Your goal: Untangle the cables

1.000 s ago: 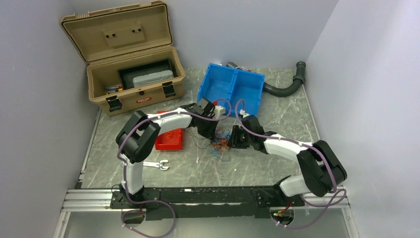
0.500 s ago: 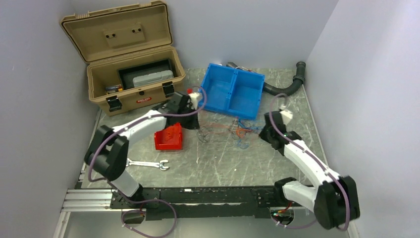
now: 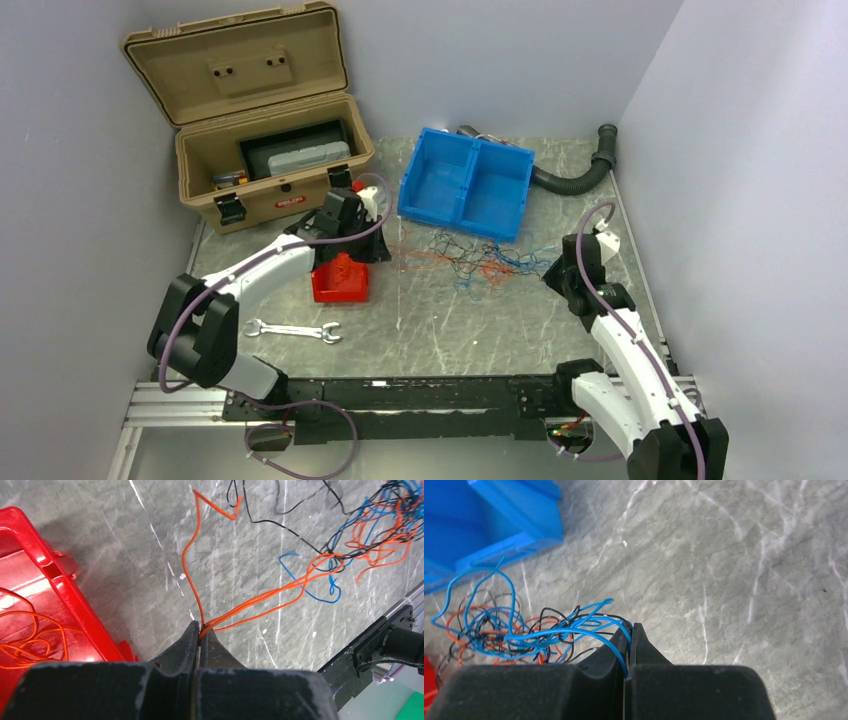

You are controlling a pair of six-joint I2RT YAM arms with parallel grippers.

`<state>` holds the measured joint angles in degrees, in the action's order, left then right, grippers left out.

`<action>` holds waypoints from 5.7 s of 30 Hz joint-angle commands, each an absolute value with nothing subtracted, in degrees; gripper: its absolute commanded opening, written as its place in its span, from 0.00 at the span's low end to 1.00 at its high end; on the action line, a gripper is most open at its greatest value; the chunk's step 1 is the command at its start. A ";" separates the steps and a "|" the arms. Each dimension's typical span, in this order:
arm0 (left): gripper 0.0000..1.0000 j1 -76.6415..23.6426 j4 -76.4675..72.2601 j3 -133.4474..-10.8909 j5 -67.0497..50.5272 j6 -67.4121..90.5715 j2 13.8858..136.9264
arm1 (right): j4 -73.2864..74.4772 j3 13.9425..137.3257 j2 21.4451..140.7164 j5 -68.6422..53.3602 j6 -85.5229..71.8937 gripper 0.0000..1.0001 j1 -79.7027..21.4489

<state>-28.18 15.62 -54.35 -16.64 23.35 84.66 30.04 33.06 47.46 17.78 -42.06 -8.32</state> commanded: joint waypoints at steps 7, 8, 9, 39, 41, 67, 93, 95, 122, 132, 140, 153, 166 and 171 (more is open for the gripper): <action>0.00 -27.92 18.15 -56.17 -9.36 23.06 77.06 | 28.48 39.02 40.12 10.15 -35.79 0.00 -7.49; 0.00 -27.42 18.37 -55.82 -8.10 23.82 76.01 | 31.82 40.91 41.07 15.32 -37.41 0.00 -7.43; 0.00 -26.70 18.45 -55.28 -7.07 24.60 74.83 | 35.17 42.73 42.06 21.51 -40.00 0.00 -7.40; 0.00 -36.50 11.51 -58.82 -17.80 18.78 73.11 | 21.03 36.82 46.09 -7.78 -26.85 0.71 -12.73; 0.00 -36.48 12.65 -59.37 -16.03 18.40 73.24 | 21.52 38.46 48.66 -2.26 -25.68 0.73 -17.72; 0.74 -46.90 20.98 -74.22 -11.64 16.40 96.18 | 17.60 44.25 75.96 3.73 -25.24 0.73 -26.96; 0.16 -48.20 11.45 -74.11 -17.91 29.82 113.05 | 2.86 28.06 66.87 -7.18 -37.50 0.00 -27.06; 0.00 -47.60 12.64 -73.59 -16.08 30.12 112.19 | 10.10 30.76 66.09 2.42 -37.52 0.00 -26.96; 0.00 -27.97 23.25 -57.88 -4.62 22.60 83.29 | 48.71 42.68 46.20 50.91 -55.92 0.00 -7.28; 0.00 -25.05 16.59 -53.17 -12.48 24.32 75.24 | 47.15 40.51 43.52 48.95 -57.80 0.00 -6.93; 0.01 -31.30 15.78 -57.58 -19.81 19.67 78.23 | 25.68 37.89 40.42 11.32 -29.01 0.52 -7.00; 0.63 -35.16 22.04 -62.50 -13.24 17.69 79.19 | 17.11 41.46 56.50 -0.91 -21.29 0.77 -23.91; 0.67 -41.58 28.75 -64.00 -13.28 11.37 86.75 | 12.90 44.94 71.17 -0.95 -22.23 0.77 -32.33; 0.67 -44.31 25.19 -62.05 -14.99 10.50 89.35 | 10.76 40.93 66.37 2.59 -25.41 0.78 -32.34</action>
